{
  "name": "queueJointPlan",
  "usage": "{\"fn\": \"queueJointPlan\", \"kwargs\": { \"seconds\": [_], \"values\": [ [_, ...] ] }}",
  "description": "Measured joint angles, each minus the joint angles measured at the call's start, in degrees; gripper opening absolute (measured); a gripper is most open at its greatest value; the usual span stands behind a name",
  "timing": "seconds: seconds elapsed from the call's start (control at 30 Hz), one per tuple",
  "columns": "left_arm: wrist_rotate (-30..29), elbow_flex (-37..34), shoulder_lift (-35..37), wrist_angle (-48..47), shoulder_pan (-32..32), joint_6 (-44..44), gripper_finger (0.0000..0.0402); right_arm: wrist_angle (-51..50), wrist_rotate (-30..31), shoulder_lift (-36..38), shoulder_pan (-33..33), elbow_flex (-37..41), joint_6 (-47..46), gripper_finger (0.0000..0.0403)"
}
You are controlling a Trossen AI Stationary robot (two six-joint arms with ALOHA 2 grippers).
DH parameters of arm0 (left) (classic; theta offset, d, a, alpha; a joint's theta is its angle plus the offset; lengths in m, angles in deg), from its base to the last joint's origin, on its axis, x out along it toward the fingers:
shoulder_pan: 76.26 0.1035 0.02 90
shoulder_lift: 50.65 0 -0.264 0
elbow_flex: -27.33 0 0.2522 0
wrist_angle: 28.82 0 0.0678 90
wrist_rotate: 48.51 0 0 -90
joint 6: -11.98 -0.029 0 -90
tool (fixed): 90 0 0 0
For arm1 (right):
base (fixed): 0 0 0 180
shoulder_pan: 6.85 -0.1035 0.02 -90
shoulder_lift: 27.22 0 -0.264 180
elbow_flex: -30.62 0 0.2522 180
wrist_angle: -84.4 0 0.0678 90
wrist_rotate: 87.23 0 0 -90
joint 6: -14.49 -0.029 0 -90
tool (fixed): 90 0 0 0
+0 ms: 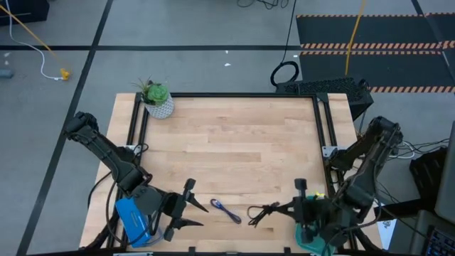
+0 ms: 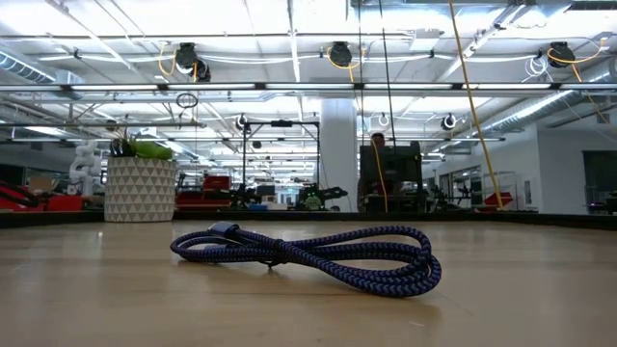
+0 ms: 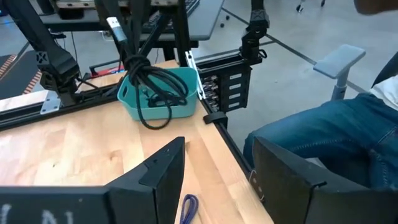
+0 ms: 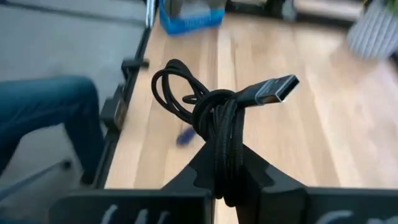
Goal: Pick and place USB-C Cables
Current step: Put the black USB cable into the green bin
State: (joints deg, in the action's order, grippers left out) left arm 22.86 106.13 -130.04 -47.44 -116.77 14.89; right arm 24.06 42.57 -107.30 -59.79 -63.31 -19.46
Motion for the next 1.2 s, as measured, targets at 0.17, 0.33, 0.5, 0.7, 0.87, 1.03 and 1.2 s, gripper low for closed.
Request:
{"fn": "queueJointPlan", "kwargs": {
  "seconds": [0.17, 0.33, 0.5, 0.7, 0.87, 1.03, 1.2],
  "values": [
    [-1.4, 0.0, 0.0, -0.1, 0.0, -0.2, 0.0191, -16.7, -8.3, -0.5, 0.8, -9.8, -9.4, 0.0015],
    [-3.1, 0.0, 0.0, -0.1, 0.1, -0.2, 0.0191, -28.8, -17.5, -2.5, 1.8, -18.7, -17.0, 0.0015],
    [-3.9, 0.0, 0.0, -0.1, 0.1, -0.2, 0.0191, -36.1, -31.0, -3.8, 3.0, -24.3, -21.6, 0.0015],
    [-4.0, 0.0, 0.0, -0.1, 0.1, -1.2, 0.0191, -41.2, -43.1, -3.6, 4.2, -28.1, -30.3, 0.0015],
    [-4.0, 0.0, 0.0, -0.1, 0.1, -1.5, 0.0191, -43.5, -51.2, -3.7, 4.1, -28.6, -37.5, 0.0015],
    [-4.0, 0.0, 0.0, -0.1, 0.1, -1.7, 0.0191, -43.4, -52.9, -3.7, 3.6, -28.5, -43.5, 0.0015],
    [-4.0, 0.0, 0.0, -0.1, 0.1, -1.7, 0.0191, -43.4, -51.4, -3.7, 2.0, -28.5, -46.9, 0.0015]
  ]
}}
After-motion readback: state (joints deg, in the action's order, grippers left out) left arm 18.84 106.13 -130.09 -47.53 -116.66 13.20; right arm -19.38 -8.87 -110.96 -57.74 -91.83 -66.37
